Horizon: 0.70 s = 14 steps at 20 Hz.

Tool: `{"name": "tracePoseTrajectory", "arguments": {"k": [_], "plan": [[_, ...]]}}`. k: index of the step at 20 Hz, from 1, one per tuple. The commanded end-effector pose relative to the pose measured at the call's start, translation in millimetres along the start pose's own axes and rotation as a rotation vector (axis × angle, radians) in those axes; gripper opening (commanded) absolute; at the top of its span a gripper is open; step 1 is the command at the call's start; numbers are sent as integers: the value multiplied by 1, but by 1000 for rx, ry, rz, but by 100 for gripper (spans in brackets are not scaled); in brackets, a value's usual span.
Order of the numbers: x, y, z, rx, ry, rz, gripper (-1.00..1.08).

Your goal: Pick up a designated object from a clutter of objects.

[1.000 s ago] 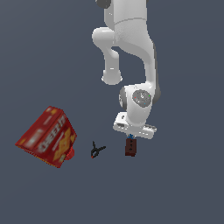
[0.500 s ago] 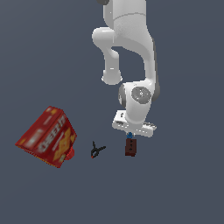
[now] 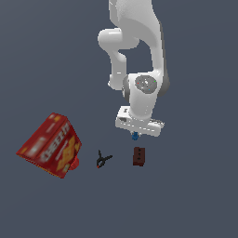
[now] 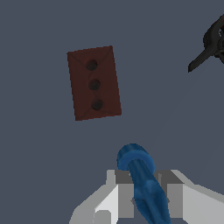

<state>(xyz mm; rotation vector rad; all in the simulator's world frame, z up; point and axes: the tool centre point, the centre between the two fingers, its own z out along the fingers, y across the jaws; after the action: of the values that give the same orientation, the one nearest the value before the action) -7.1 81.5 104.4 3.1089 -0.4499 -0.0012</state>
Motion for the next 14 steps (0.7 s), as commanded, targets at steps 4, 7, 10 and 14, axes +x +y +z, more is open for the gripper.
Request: {"name": "tracePoseTrajectory", "arguments": {"k": [4, 7, 10, 14], "plan": [[-11, 20, -43, 1, 1, 0, -100], [-17, 31, -68, 1, 1, 0, -100], [-23, 42, -94, 2, 0, 0, -100], [-31, 58, -130, 2, 0, 0, -100]]}}
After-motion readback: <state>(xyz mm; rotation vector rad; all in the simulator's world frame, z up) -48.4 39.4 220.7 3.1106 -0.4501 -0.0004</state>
